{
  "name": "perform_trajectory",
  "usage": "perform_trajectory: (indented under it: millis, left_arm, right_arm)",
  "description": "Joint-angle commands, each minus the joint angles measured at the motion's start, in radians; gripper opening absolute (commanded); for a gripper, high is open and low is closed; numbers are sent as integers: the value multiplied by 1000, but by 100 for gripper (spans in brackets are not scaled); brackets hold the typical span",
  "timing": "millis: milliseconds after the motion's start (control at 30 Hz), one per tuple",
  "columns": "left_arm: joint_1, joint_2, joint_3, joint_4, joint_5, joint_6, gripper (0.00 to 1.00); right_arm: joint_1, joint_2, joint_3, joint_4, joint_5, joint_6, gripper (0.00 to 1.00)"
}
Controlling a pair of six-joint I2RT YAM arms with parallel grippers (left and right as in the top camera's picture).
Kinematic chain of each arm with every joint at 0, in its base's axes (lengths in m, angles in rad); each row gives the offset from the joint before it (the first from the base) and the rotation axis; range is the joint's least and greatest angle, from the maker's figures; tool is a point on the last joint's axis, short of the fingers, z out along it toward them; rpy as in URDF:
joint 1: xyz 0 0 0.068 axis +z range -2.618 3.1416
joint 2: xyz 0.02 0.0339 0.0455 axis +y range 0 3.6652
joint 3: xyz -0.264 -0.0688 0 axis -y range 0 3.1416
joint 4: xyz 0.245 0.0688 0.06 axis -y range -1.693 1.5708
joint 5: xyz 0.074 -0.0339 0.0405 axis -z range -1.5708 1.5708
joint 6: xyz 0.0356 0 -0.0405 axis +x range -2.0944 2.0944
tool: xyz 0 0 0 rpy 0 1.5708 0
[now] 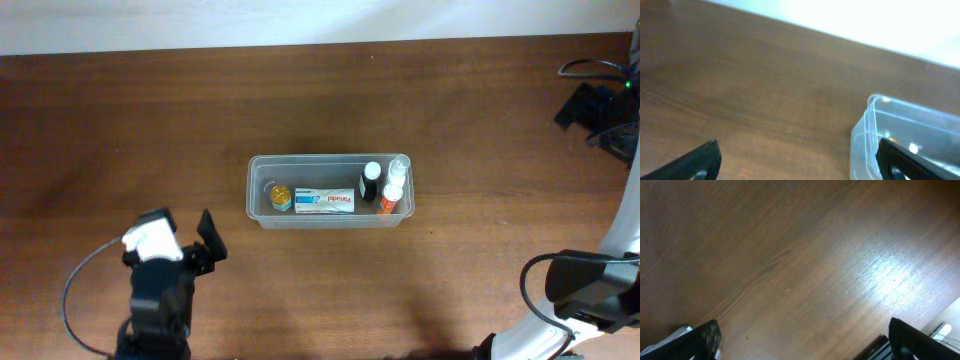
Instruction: Pack container
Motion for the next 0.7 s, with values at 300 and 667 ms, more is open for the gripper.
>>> perform_trajectory:
  millis: [300, 667]
  left_arm:
    - [99, -225, -292, 240, 211, 8, 99]
    - [143, -357, -352, 215, 232, 9, 99]
  right_arm:
    - [-3, -18, 14, -3, 5, 9, 98]
    - [-3, -18, 14, -3, 5, 9, 98]
